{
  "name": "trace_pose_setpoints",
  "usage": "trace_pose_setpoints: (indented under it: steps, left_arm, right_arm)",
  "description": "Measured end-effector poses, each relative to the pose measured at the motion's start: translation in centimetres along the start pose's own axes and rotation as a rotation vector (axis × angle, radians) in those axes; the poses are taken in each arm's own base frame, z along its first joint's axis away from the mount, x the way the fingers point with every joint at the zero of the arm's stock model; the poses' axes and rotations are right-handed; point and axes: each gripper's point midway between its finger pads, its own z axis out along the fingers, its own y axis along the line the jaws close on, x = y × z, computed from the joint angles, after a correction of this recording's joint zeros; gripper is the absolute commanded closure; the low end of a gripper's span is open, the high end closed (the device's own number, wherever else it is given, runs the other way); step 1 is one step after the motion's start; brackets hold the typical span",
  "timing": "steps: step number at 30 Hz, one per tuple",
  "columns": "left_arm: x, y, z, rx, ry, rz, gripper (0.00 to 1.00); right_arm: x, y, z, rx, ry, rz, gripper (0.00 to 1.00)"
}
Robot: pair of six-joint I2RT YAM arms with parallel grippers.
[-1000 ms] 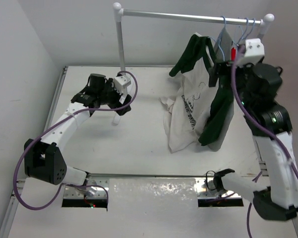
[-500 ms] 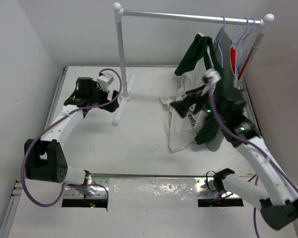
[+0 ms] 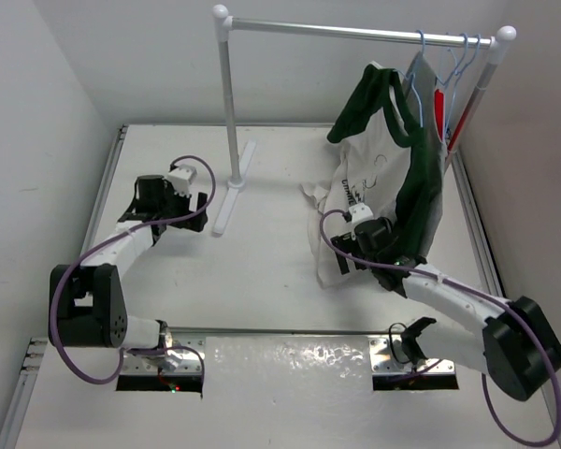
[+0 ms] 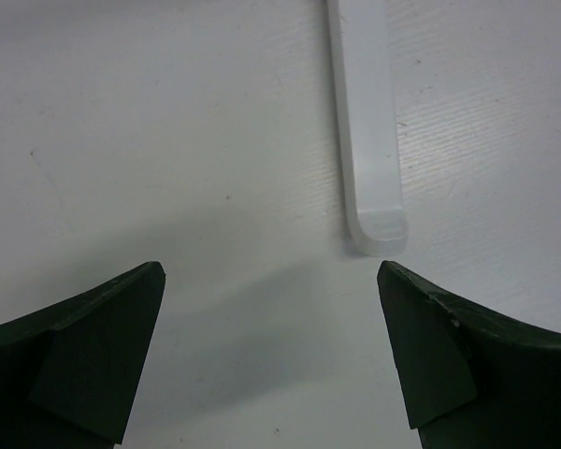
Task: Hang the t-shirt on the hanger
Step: Reset both arms
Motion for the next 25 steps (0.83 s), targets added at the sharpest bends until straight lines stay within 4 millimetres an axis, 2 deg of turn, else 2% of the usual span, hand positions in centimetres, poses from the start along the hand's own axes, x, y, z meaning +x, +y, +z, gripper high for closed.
trace_pose_setpoints:
  steps: [3,8,12,18,25]
  left_arm:
    - [0.1,0.7,0.2,-0.022,-0.019,-0.009,0.06]
    - [-0.9,1.1,0.4,-0.035,-0.072,0.003,0.05]
    - [-0.6,1.1,0.7,-0.039,-0.088,0.007,0.05]
    - [0.0,1.3,1.1,-0.051,-0.093,0.005,0.06]
    - [0.5,1.6,1.7,-0.059,-0.079,-0.005,0.07]
  right_arm:
    - [3.1,-1.7,1.1,0.096,0.079,-0.053,0.01]
    - [5.0,-2.8,1.8,0.144,0.09,-0.079,0.01]
    - [4.8,-3.0,1.9,0.15,0.047,-0.084,0.01]
    - [4.1,-3.9,0.6,0.174,-0.098,-0.069,0.01]
    - [4.2,-4.2,-0.1,0.17,-0.179,-0.072,0.01]
